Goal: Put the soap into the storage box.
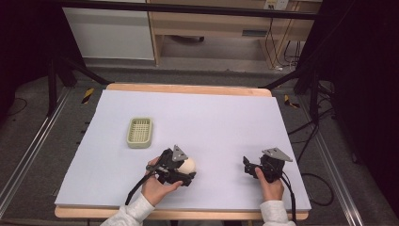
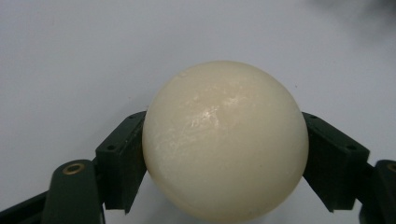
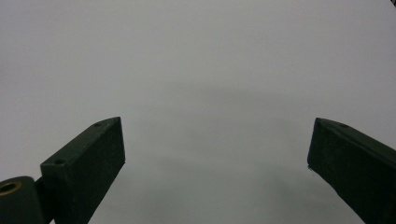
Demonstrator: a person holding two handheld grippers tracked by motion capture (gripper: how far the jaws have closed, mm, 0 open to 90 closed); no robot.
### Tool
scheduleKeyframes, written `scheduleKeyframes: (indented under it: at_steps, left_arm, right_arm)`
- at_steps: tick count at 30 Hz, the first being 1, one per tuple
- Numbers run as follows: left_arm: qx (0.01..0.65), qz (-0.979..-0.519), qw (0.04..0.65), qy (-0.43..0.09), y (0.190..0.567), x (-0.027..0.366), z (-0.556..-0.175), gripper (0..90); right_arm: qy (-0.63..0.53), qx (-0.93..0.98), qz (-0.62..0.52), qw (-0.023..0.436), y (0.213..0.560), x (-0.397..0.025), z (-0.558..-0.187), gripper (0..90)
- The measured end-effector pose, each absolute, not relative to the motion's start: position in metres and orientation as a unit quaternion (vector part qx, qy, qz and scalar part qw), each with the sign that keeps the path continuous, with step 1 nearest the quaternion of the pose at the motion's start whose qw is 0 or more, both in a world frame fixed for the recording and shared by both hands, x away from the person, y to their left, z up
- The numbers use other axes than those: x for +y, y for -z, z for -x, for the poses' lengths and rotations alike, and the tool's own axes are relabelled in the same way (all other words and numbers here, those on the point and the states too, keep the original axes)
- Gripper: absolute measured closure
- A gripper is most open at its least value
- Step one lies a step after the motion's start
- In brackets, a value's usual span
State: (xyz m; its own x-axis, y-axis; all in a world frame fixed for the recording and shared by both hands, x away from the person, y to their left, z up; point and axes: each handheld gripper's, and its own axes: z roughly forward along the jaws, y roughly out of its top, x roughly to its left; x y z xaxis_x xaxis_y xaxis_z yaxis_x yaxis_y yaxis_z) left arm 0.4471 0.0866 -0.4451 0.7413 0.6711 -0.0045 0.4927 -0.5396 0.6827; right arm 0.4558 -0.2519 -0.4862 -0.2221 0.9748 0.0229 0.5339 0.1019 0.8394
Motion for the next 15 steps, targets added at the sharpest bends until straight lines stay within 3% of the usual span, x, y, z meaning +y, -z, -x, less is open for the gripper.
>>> scheduleKeyframes:
  at_steps: [15]
  left_arm:
    - [0.346, -0.861, 0.348, -0.133, 0.439, 0.107, -0.451, 23.1]
  right_arm:
    - [-0.380, 0.684, -0.552, 0.290, 0.486, -0.252, -0.456, 4.4]
